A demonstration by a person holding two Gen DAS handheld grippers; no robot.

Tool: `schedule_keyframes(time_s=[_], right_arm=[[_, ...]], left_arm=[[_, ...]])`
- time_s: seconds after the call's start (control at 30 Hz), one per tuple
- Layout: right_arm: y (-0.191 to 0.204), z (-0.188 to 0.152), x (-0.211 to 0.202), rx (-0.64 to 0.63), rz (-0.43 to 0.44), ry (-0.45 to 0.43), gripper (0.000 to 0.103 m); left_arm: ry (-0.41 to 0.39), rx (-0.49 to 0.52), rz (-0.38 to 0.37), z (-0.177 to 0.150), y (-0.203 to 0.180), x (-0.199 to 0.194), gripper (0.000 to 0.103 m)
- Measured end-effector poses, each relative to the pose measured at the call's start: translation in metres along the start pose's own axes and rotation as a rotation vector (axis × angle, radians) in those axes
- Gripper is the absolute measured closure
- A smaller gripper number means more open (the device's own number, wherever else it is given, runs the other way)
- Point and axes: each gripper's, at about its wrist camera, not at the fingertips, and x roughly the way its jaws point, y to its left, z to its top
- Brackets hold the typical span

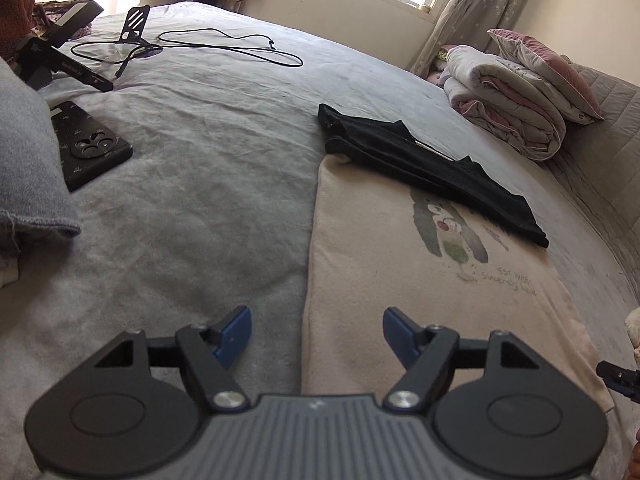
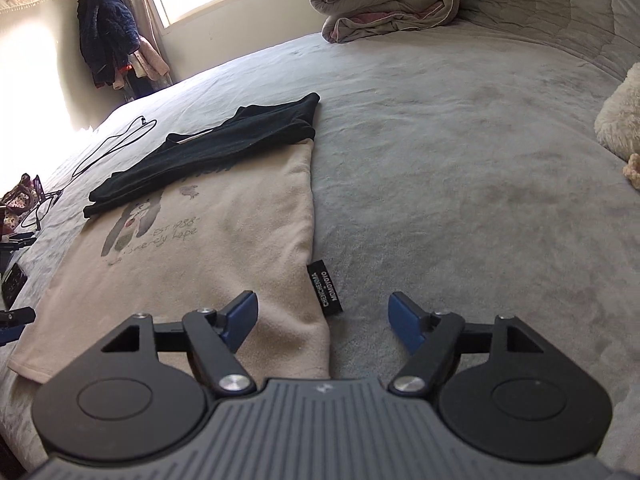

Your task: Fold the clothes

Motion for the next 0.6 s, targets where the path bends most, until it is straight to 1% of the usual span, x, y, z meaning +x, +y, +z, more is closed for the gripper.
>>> schedule_keyframes(time_s=[0.1, 0.2, 0.27, 0.33, 0.4, 0.53, 0.6], right_arm=[[-0.005, -0.002, -0.004, 0.015, 0.011, 0.004, 0.027], [-0.009, -0.002, -0.008, 0.043, 0.027, 0.010, 0.027], [-0.014, -0.004, -0.011, 0.087, 0.055, 0.019, 0.028], [-0.020, -0.005, -0.014, 0.131, 0.084, 0.027, 0.029], [-0.029, -0.007, -0.018, 0.197, 0.126, 0.041, 0.034], [-0.047, -0.007, -0.017, 0.330, 0.227, 0.090, 0.050], [-0.053, -0.008, -0.014, 0.388, 0.283, 0.125, 0.053]], left_arm=[[0.010, -0.016, -0.010, -0.002, 0.002, -0.004, 0.029], [0.041, -0.033, -0.031, -0.003, 0.004, -0.008, 0.030], [0.065, -0.050, -0.050, -0.004, 0.007, -0.011, 0.033], [0.089, -0.069, -0.070, -0.005, 0.010, -0.014, 0.039], [0.110, -0.093, -0.095, -0.006, 0.013, -0.015, 0.044], [0.149, -0.132, -0.141, -0.008, 0.018, -0.015, 0.047], [0.166, -0.154, -0.154, -0.008, 0.020, -0.013, 0.053]])
